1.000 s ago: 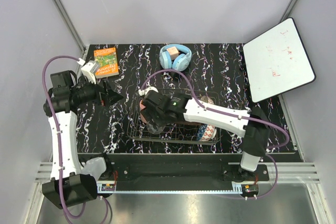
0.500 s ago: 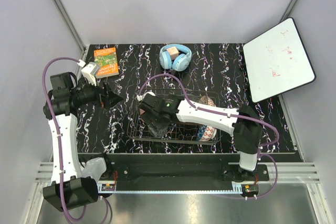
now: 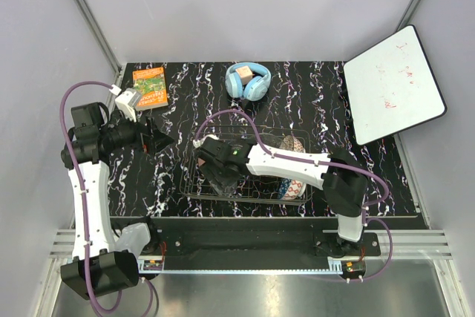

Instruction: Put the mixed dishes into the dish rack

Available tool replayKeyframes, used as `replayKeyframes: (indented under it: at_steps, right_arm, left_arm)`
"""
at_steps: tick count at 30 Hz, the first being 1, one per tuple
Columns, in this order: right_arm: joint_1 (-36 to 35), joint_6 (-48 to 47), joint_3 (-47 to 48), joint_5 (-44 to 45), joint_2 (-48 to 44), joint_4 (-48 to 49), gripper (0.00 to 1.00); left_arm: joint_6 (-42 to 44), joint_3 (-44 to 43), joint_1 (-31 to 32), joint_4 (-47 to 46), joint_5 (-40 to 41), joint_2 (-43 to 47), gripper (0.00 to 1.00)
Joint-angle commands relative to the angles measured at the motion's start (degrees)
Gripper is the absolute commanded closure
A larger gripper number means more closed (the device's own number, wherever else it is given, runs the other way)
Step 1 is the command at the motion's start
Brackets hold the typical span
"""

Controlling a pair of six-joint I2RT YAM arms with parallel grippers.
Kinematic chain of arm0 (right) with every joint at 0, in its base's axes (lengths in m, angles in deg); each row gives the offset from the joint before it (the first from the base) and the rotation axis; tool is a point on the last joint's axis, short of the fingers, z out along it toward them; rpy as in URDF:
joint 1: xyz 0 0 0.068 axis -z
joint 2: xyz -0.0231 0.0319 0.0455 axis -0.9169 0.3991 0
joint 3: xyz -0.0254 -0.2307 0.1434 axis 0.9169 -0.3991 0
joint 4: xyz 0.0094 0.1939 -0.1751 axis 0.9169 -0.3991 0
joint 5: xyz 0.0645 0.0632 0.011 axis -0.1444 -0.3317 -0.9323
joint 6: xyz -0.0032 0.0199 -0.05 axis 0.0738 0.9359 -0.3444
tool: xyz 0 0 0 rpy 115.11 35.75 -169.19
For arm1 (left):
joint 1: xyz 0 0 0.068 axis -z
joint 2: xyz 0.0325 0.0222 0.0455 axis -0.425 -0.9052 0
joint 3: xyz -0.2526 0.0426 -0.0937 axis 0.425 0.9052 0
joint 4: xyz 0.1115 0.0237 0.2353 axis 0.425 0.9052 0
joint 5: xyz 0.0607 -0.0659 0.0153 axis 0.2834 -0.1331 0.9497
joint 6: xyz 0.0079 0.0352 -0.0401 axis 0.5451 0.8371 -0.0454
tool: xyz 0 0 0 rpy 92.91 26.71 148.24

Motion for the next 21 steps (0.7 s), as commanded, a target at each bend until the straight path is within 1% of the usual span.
replayKeyframes:
  at_steps: [1,4,5,6,7,8,15,21]
  right_arm:
    - [-0.32,-1.02,-0.25,-0.03,-1.5,1.02,0.4]
    - [-0.49,-1.19,-0.08,0.67,-2.29,1.02,0.29]
    - [-0.58,-1.28,-0.07,0.94,-2.38,1.02,0.18]
    - [-0.67,-1.2,-0.07,1.03,-2.64,1.02,0.14]
    - [-0.75,-1.28,0.01,1.2,-2.65,0.94,0.09]
    - [-0.93,-1.37,0.01,1.55,-2.82,1.02,0.0]
    - [-1.28,-1.46,1.77,3.57,-3.96,0.06,0.0]
    - [-1.72,-1.72,6.51,6.47,-7.47,-5.65,0.0]
  left_arm:
    - [0.87,-1.87,0.04,-1.47,0.18,0.59,0.01]
    - [0.79,-2.22,0.04,-1.38,-0.09,0.51,0.01]
    - [0.7,-2.31,0.04,-1.38,-0.17,0.42,0.01]
    - [0.61,-2.31,0.04,-1.38,-0.35,0.33,0.01]
    - [0.61,-2.39,0.04,-1.38,-0.35,0.24,0.01]
    - [0.52,-2.31,-0.05,-1.47,-0.44,0.33,0.01]
    - [0.61,-2.13,-0.05,-1.29,-0.44,0.77,0.01]
    - [0.96,-2.13,0.04,-1.03,-0.09,0.59,0.01]
